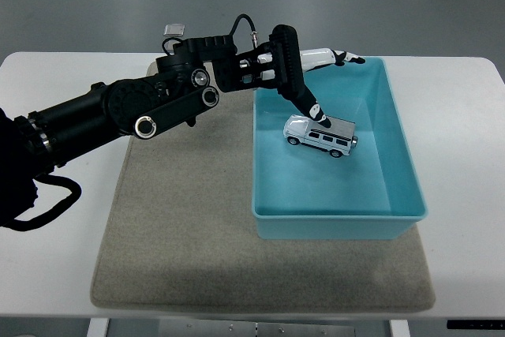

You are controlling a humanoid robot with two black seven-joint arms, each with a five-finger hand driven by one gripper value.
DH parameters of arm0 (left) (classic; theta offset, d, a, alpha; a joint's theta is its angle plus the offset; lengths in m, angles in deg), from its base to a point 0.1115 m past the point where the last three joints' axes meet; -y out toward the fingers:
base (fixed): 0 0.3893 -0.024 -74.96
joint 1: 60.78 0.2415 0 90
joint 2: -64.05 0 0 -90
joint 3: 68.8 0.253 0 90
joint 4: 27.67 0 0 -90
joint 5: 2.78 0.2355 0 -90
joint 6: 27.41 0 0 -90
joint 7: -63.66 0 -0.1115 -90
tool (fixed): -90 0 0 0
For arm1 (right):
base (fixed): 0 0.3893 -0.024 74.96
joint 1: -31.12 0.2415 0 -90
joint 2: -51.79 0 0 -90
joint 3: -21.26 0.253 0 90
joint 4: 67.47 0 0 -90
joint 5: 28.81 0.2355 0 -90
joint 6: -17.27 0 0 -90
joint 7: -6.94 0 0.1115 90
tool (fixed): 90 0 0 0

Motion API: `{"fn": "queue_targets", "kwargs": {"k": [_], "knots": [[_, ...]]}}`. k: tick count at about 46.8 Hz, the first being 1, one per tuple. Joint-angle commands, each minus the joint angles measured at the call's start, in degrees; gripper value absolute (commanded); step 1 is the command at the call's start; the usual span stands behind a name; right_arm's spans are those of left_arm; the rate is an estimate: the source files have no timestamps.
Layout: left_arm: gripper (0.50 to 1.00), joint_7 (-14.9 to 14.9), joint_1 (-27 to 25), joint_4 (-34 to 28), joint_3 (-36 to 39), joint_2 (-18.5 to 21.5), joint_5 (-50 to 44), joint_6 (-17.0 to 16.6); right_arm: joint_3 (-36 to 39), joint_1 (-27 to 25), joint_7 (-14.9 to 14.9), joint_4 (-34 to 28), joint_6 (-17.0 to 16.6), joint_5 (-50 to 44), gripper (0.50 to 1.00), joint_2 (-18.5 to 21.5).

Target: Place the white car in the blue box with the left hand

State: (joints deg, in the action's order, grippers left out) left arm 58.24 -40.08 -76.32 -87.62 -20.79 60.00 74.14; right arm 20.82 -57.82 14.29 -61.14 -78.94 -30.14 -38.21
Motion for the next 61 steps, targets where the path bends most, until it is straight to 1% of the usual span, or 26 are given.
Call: {"fn": "queue_targets", "kwargs": {"k": [1, 6, 10, 14, 20, 26, 29, 35, 42, 47, 51, 55, 61], "knots": [[1.0, 2.5, -0.1, 0.0, -3.2, 1.5, -7.3, 0.4, 0.0, 0.0, -0.1, 0.0, 0.0, 0.0, 0.936, 0.0], [1.0, 5.0, 0.4, 0.0, -8.0, 4.1, -15.7, 2.0, 0.0, 0.0, -0.1, 0.0, 0.1, 0.0, 0.936, 0.0], [1.0, 6.0, 1.3, 0.1, -11.2, 5.4, -22.2, 2.6, 0.0, 0.0, 0.0, 0.0, 0.0, 0.0, 0.936, 0.0], [1.0, 6.2, 1.9, 1.1, -14.7, 7.3, -29.0, 2.6, 0.0, 0.0, 0.0, 0.0, 0.0, 0.0, 0.936, 0.0], [1.0, 6.5, 4.9, 3.1, -18.1, 9.2, -40.8, 2.9, 0.0, 0.0, 0.0, 0.0, 0.0, 0.0, 0.936, 0.0], [1.0, 9.5, 7.8, 3.3, -20.5, 11.6, -50.2, 4.6, 0.0, 0.0, -0.1, 0.0, 0.1, 0.0, 0.936, 0.0], [1.0, 10.1, 9.8, 3.3, -22.0, 12.3, -53.5, 5.2, 0.0, 0.0, 0.0, 0.0, 0.0, 0.0, 0.936, 0.0], [1.0, 10.9, 13.7, 3.3, -26.2, 14.2, -55.7, 6.4, 0.1, 0.0, 0.0, 0.0, 0.1, 0.0, 0.936, 0.0], [1.0, 13.0, 18.8, 3.2, -31.0, 14.3, -56.0, 8.9, 0.1, 0.0, 0.0, 0.0, 0.0, 0.0, 0.936, 0.0], [1.0, 13.9, 21.2, 3.2, -34.0, 14.3, -56.1, 9.5, 0.1, 0.0, 0.0, 0.0, 0.0, 0.2, 0.936, 0.0], [1.0, 14.1, 22.5, 3.1, -35.7, 14.3, -56.9, 10.4, 0.1, -0.2, -0.1, 0.2, -0.6, 0.1, 0.936, 0.0], [1.0, 15.1, 23.1, 3.1, -35.8, 14.3, -58.6, 11.5, 0.0, -0.3, -0.1, 0.5, -0.7, 0.1, 0.936, 0.0], [1.0, 15.5, 23.8, 3.1, -35.8, 14.3, -62.4, 11.9, 0.3, -0.2, -0.1, 0.6, -0.7, 0.2, 0.936, 0.0]]}}
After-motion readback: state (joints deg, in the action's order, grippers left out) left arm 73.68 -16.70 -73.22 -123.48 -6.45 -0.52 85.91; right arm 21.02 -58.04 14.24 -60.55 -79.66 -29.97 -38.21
